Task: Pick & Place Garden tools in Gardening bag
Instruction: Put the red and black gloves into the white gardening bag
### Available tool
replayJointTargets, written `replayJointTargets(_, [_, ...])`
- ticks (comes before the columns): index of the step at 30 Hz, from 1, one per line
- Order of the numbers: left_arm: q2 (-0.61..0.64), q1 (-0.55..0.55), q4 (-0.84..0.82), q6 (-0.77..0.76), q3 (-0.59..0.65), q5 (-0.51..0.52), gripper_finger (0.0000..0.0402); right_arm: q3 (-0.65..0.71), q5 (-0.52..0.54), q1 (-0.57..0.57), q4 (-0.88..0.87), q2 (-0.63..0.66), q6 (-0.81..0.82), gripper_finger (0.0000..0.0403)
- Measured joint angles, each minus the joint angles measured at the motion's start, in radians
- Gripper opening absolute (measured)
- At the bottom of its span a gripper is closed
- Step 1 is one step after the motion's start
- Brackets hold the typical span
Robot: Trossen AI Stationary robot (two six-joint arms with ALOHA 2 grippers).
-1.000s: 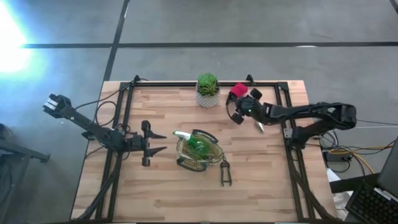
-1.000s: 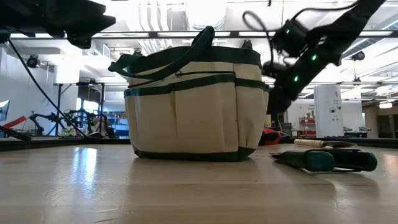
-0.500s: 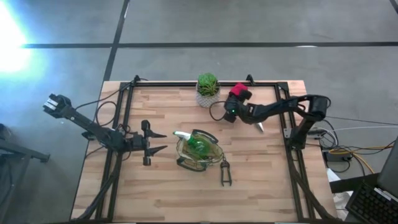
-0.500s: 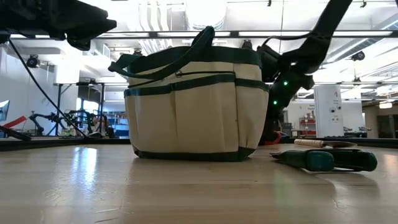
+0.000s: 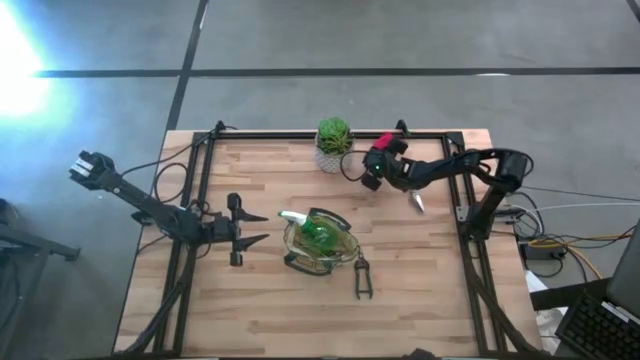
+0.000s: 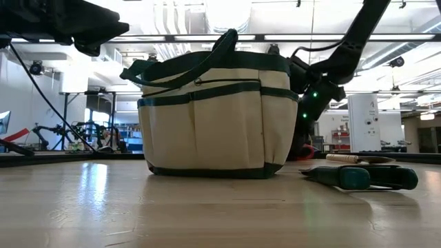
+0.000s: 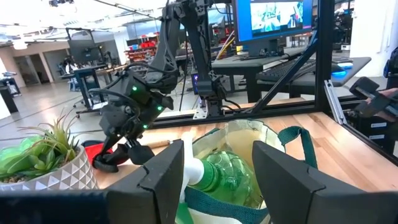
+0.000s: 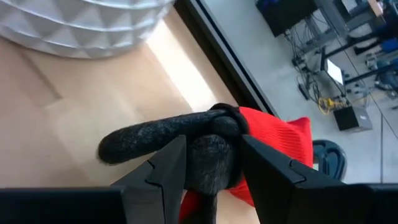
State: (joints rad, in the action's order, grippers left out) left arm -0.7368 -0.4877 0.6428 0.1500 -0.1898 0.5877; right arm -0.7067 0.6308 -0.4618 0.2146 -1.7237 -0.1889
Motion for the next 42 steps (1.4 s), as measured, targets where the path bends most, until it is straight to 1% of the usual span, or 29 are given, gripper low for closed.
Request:
replayJointTargets(6, [0.000,0.000,0.000,0.000,0.000,0.000,0.0193,0.000,0.000,-0.028,0.000,-0.015,0.004,0.0126])
replayJointTargets(9, [0.000,0.000,0.000,0.000,0.000,0.000,0.0193,0.000,0.000,-0.031,-0.001,-0.023,0.024,0.0108])
replayJointTargets(11, [0.000,0.000,0.000,0.000,0.000,0.000,0.0193,0.000,0.000,-0.030,-0.007,-0.026,0.032,0.0087])
replayJointTargets(15, [0.000,0.000,0.000,0.000,0.000,0.000,0.0193,0.000,0.000,-0.027,-0.068,-0.021,0.053,0.0025])
replayJointTargets(16, [0.000,0.000,0.000,0.000,0.000,0.000,0.0193,0.000,0.000,-0.026,-0.085,-0.018,0.057,0.0018])
replayJointTargets(22, [0.000,0.000,0.000,0.000,0.000,0.000,0.0193,-0.040,0.000,-0.006,-0.208,-0.010,0.093,0.0010])
replayJointTargets(27, [0.000,0.000,0.001,0.000,0.000,0.000,0.0193,-0.087,-0.004,0.038,-0.251,0.024,0.086,0.0009])
replayJointTargets(31, [0.000,0.000,0.001,0.000,0.000,0.001,0.0193,-0.142,-0.003,0.082,-0.341,0.085,0.086,0.0009])
replayJointTargets(35, [0.000,0.000,0.000,0.000,0.000,0.001,0.0193,-0.193,-0.004,0.126,-0.471,0.163,0.110,0.0008])
replayJointTargets(42, [0.000,0.000,0.000,0.003,0.000,0.001,0.0193,-0.226,-0.016,0.178,-0.663,0.322,0.218,0.0008])
